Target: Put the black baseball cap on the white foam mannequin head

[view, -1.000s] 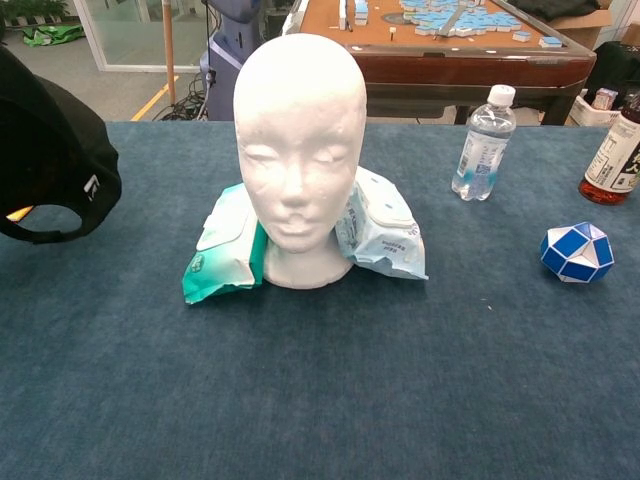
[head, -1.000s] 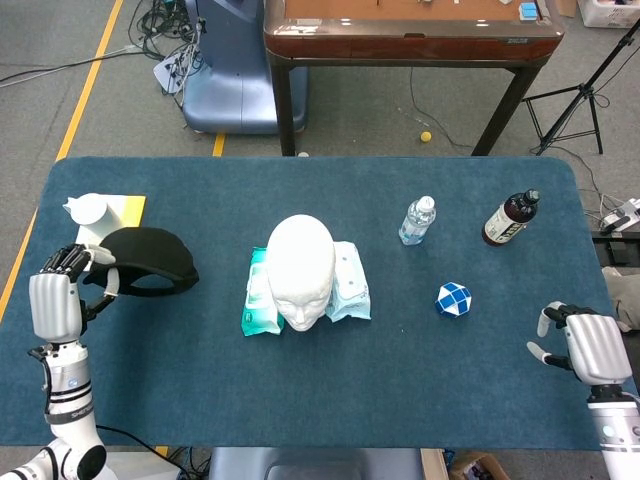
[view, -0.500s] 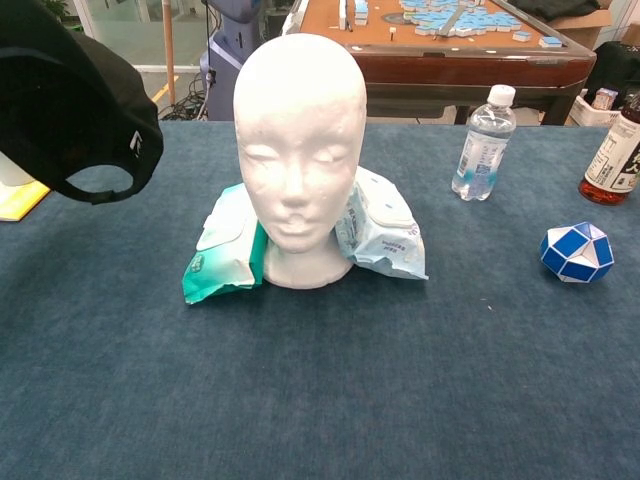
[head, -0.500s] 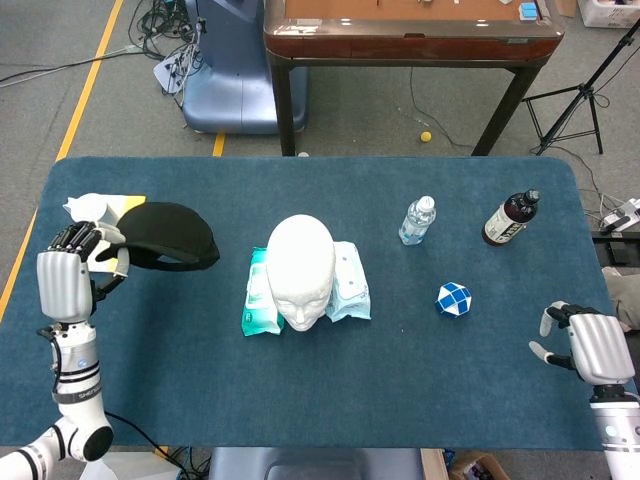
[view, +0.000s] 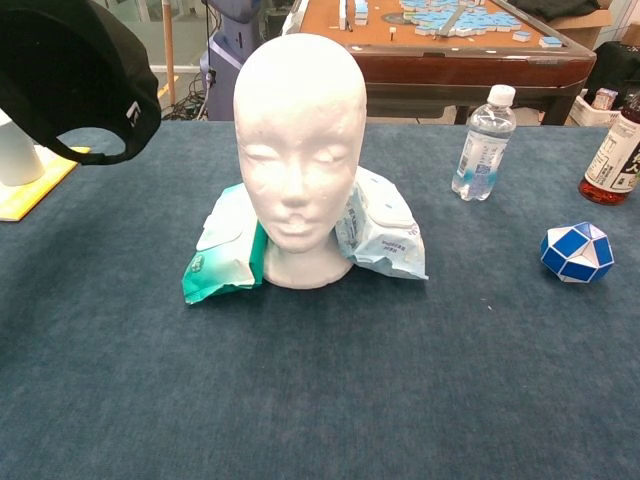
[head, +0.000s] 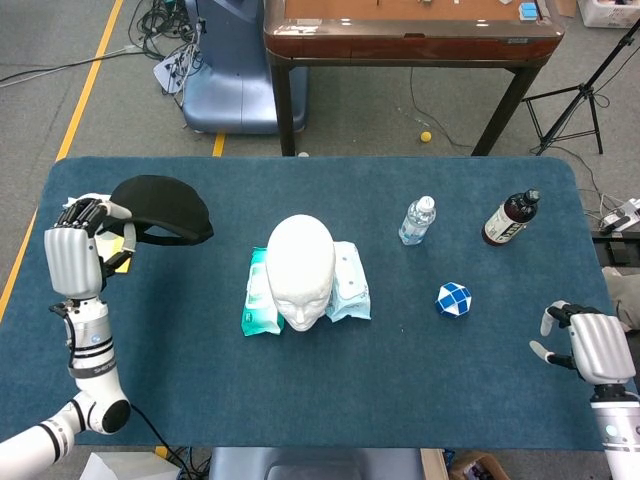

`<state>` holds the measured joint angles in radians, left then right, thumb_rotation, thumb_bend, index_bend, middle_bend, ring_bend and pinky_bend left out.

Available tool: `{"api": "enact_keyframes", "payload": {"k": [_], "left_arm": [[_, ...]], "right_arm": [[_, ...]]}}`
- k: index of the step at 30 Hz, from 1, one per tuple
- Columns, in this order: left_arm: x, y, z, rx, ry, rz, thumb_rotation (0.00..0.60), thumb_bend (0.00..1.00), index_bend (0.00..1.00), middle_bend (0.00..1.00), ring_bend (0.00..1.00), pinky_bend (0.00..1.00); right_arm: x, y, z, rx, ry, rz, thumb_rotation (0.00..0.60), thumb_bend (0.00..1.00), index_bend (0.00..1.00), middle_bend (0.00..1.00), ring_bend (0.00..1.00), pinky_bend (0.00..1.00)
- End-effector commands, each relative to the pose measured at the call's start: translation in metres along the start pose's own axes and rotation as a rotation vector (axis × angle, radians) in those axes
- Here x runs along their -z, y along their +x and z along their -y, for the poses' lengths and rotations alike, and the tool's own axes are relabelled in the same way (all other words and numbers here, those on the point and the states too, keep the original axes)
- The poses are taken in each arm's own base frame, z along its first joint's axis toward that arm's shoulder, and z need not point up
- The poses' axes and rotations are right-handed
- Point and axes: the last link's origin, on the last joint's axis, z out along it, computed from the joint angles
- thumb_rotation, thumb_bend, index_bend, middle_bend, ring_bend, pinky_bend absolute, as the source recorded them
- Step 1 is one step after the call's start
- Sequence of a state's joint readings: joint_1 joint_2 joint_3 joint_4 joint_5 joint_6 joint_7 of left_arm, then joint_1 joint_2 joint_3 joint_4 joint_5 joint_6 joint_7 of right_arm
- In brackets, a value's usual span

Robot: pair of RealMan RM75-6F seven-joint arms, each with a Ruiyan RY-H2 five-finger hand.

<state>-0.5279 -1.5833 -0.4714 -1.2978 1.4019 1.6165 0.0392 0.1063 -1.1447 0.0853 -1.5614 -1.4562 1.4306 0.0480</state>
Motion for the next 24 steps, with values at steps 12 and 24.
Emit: {"api": "enact_keyframes", "payload": {"k": [12, 24], "left_arm": [[-0.040, -0.026, -0.038, 0.100, -0.036, -0.026, 0.600, 0.43, 0.85, 0.55, 0.39, 0.42], [-0.057, -0.046, -0.105, 0.165, -0.153, 0.001, 0.600, 0.43, 0.85, 0.55, 0.40, 0.42]], "right_arm": [[0.000, -0.004, 0.000, -0.005, -0.001, 0.008, 0.600, 0.12, 0.66, 0.54, 0.53, 0.51], [0.000, -0.008, -0.001, -0.014, -0.009, 0.013, 0.600, 0.12, 0.66, 0.54, 0.53, 0.50]]}}
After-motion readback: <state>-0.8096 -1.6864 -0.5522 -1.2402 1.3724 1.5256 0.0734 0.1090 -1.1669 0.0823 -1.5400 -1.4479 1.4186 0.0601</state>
